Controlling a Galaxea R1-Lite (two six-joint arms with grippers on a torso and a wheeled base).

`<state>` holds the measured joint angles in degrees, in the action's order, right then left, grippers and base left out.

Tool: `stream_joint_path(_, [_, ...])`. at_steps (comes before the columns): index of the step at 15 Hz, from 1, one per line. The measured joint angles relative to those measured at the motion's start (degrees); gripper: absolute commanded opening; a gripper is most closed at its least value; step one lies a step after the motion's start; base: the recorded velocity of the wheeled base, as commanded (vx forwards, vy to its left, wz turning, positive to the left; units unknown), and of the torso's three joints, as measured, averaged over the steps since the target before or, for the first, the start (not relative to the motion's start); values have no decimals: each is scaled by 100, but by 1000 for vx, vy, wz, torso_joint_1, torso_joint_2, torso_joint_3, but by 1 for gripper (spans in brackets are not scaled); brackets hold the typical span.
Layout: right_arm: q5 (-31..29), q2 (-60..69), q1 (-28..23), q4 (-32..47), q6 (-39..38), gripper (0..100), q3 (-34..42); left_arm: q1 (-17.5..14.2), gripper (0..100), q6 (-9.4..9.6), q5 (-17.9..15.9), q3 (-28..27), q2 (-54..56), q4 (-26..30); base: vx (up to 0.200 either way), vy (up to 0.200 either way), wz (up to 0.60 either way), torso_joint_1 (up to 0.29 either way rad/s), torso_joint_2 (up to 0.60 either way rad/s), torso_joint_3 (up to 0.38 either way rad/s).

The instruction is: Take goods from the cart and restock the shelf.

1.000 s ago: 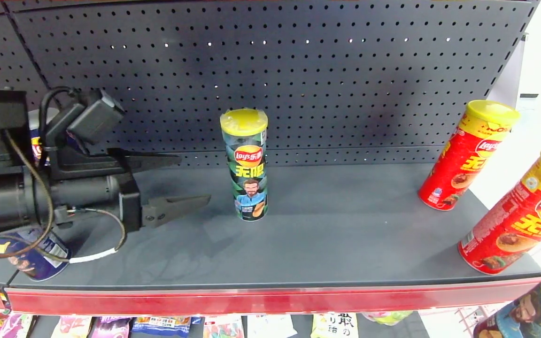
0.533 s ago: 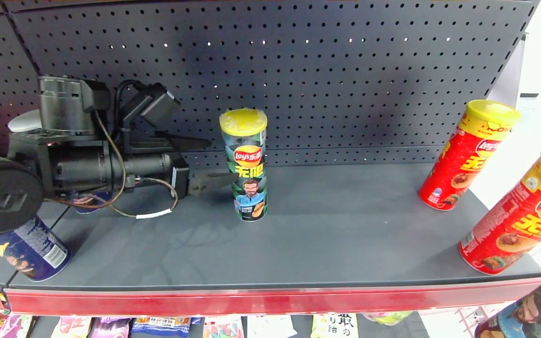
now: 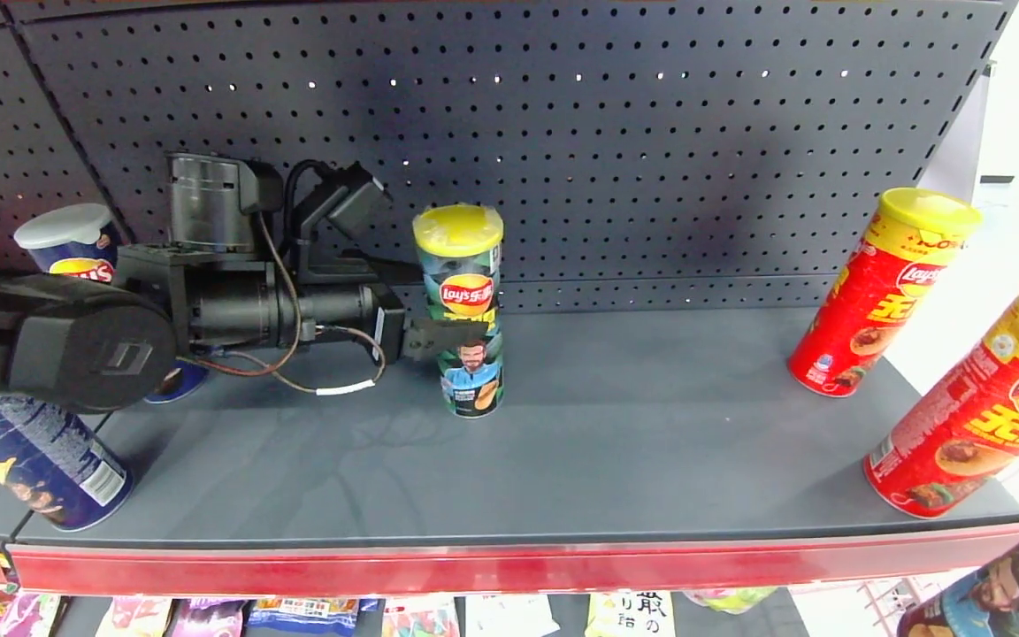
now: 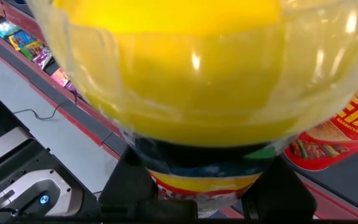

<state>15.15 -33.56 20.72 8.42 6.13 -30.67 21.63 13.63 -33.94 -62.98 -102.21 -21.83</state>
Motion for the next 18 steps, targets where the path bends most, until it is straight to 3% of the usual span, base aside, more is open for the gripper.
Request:
stream_joint_path(7, [-5, 35, -9, 2, 0, 0, -24, 130, 100, -88, 15, -488, -333, -11, 0, 0, 0, 0, 0, 0])
stream_joint_path(9, [-7, 35, -9, -9, -1, 0, -35, 212, 100, -239, 22, -590, -418, -15, 0, 0, 0, 0, 0, 0])
stream_joint_path(10, [-5, 35, -9, -5, -1, 0, -35, 257, 0, -272, 0, -614, -449, -9, 0, 0, 0, 0, 0, 0])
stream_joint_path(15, [-5, 32, -9, -6, -1, 0, -28, 354, 0, -301, -33, -521, -468, -2, 0, 0, 0, 0, 0, 0])
stream_joint_path(18, [-5, 32, -9, -9, -1, 0, -24, 400, 0, -499, -35, -212, -262, -11, 0, 0, 0, 0, 0, 0])
